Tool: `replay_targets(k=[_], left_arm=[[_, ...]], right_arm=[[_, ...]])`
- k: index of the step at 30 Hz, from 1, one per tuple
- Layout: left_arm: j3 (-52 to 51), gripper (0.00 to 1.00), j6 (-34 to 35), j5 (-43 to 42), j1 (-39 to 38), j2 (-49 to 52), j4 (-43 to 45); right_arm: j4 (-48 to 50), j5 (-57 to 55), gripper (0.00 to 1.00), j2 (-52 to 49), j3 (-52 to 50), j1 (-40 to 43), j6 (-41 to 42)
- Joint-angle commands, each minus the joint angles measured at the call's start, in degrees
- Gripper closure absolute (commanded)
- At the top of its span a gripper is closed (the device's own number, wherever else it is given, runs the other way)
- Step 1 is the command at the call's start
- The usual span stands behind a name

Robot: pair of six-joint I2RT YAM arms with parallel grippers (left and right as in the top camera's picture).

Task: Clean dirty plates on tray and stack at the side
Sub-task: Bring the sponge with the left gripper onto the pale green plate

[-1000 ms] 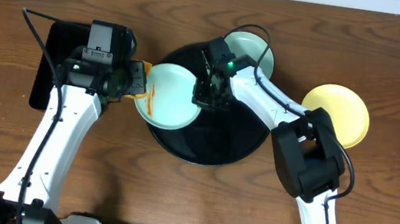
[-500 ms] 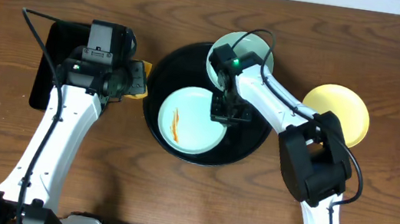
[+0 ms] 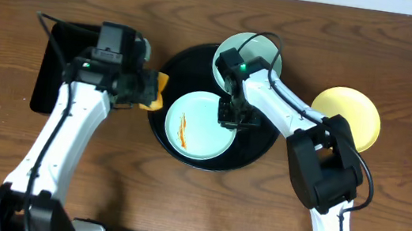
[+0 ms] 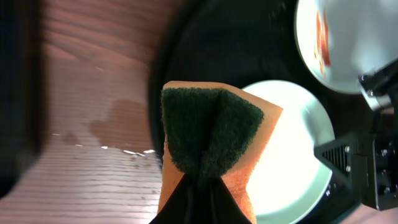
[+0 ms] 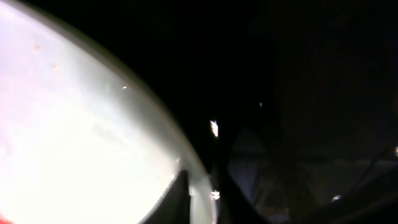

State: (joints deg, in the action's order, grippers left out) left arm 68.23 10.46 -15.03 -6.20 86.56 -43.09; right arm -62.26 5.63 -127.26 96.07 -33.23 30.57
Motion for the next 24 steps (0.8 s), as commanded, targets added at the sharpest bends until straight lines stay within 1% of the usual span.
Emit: replay_targets(k=[1, 6, 9, 12, 15, 18, 22, 24], left_arm=[[0.2, 0.93, -0.1, -3.0, -2.4, 2.6, -0.1], [0.2, 0.93, 1.2, -2.8, -6.6, 6.2, 0.4], [0.2, 0.93, 4.4, 0.9, -8.8, 8.8, 0.5], [0.2, 0.93, 5.3, 2.9, -10.2, 11.1, 0.6], [0.2, 0.93, 5.4, 6.3, -11.0, 13.4, 0.7], [0.2, 0.93, 7.6, 10.9, -11.3, 15.6, 1.2], [0.2, 0.93, 8.0, 11.7, -11.3, 17.7, 4.7], [0.2, 0.93, 9.5, 11.7, -11.3, 18.4, 5.8]], right_arm=[[1.1, -0.2, 0.98, 1.2, -2.6, 0.3, 0.0], [2.9, 0.7, 0.99, 1.2, -4.0, 0.3, 0.0], [3.1, 0.7, 0.99, 1.2, -4.0, 0.3, 0.0], [3.1, 0.7, 0.99, 1.2, -4.0, 0.3, 0.0], [3.2, 0.7, 0.99, 1.2, -4.0, 0.3, 0.0], [3.2, 0.9, 0.99, 1.2, -4.0, 0.3, 0.0], [3.8, 1.5, 0.99, 1.2, -4.0, 0.3, 0.0], [4.2, 1.6, 0.99, 1.2, -4.0, 0.3, -0.1]])
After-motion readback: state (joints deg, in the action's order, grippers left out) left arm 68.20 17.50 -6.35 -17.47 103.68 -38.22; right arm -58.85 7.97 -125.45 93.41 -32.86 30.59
